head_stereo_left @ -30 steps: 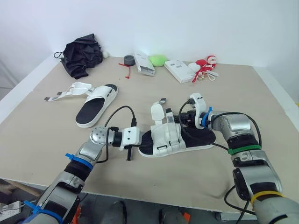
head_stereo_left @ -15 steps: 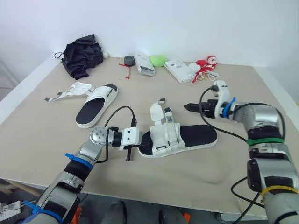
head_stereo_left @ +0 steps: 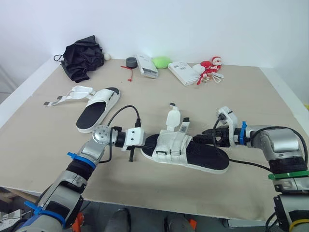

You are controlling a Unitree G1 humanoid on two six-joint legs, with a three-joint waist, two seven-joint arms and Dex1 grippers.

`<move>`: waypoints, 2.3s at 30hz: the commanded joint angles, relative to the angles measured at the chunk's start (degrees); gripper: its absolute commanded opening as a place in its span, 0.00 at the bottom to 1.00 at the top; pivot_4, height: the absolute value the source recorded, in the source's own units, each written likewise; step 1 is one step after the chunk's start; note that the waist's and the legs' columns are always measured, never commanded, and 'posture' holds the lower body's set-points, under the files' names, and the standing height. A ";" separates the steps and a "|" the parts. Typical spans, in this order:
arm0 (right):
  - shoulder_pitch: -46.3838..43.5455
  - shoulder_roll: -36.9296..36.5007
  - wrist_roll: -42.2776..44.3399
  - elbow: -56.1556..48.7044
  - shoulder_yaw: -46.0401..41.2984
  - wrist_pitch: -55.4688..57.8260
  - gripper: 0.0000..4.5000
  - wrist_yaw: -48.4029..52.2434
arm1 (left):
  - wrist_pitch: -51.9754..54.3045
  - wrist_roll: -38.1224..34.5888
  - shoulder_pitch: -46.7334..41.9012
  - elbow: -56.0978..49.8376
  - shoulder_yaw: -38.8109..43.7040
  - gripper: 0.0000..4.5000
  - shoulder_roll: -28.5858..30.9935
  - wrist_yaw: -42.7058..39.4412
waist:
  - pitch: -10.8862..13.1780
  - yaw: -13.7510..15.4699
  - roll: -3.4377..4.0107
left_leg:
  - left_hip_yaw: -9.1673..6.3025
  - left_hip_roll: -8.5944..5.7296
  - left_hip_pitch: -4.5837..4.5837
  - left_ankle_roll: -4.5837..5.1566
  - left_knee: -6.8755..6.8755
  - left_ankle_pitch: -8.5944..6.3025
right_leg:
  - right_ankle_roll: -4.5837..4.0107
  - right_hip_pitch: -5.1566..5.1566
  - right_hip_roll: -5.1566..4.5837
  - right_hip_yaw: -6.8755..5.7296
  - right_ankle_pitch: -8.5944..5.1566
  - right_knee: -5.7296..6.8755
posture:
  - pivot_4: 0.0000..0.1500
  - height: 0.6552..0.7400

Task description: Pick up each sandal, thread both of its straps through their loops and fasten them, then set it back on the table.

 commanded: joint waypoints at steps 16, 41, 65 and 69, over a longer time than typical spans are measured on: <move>-27.11 7.44 3.46 20.93 -3.52 3.81 0.99 -0.06 | 0.75 4.39 2.09 1.68 -2.99 0.00 1.17 -1.47 | 0.37 -0.18 0.14 | 0.04 0.01 -0.09 -0.02 -0.05 -0.01 | -0.18 -0.24 0.14 0.24 0.21 0.09 | 1.00 0.98; -35.95 20.04 -2.88 41.54 -0.44 -6.30 0.99 1.67 | 1.89 4.42 5.02 -1.07 -3.26 0.00 1.34 0.59 | 0.36 -0.19 0.16 | 0.03 0.00 -0.05 -0.02 0.02 -0.01 | -0.14 -0.27 0.17 0.24 0.19 0.36 | 1.00 0.98; -40.57 22.57 -4.23 50.61 -9.14 -17.93 0.10 -3.19 | 1.20 6.47 5.09 -1.44 -4.63 0.00 2.52 0.18 | 0.36 -0.59 0.16 | -0.02 0.02 0.11 -0.03 0.11 0.01 | -0.27 -0.30 0.24 0.26 0.09 0.91 | 1.00 0.98; -39.18 21.98 -4.13 48.66 -8.86 -17.98 0.00 -1.43 | 1.19 6.36 4.97 -1.18 -4.60 0.00 2.44 0.02 | 0.35 -0.58 0.16 | -0.03 0.02 0.11 -0.03 0.11 0.01 | -0.26 -0.31 0.25 0.26 0.08 0.92 | 1.00 0.98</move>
